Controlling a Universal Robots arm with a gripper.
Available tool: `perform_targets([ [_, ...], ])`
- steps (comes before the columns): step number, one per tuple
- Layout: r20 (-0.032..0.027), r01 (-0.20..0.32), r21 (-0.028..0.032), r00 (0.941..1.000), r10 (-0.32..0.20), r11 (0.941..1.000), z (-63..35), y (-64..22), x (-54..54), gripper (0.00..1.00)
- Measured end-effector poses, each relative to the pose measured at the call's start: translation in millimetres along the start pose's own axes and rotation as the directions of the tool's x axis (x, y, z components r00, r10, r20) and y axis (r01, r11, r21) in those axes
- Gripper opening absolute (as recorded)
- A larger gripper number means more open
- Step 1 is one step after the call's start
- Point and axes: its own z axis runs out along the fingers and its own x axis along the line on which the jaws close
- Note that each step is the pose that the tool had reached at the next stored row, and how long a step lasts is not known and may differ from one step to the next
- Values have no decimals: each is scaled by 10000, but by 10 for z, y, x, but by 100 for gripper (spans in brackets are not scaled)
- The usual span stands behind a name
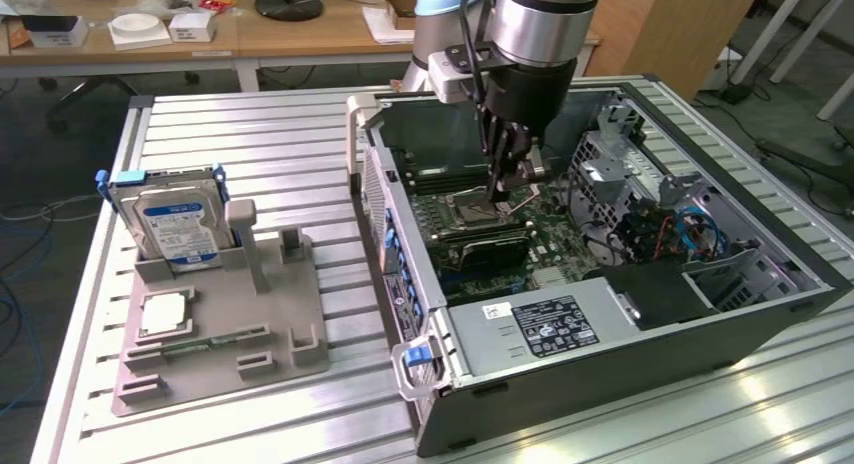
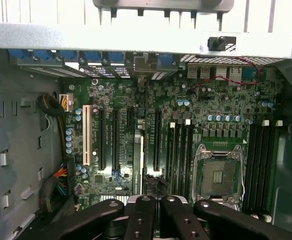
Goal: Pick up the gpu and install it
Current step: 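Press down on the gpu until it lock into place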
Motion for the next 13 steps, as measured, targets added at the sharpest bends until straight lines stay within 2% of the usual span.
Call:
perform_targets([
  [9, -1, 0, -8, 10000, 0, 10000, 0, 0, 0, 10],
  [10, 0, 1, -46, 10000, -1, 10000, 2, -3, 0, 10],
  [12, -47, -2, -232, 10000, 1, 9997, 2, -9, 0, 10],
  [13, -53, -4, -347, 10000, 3, 9994, 2, -17, 0, 10],
])
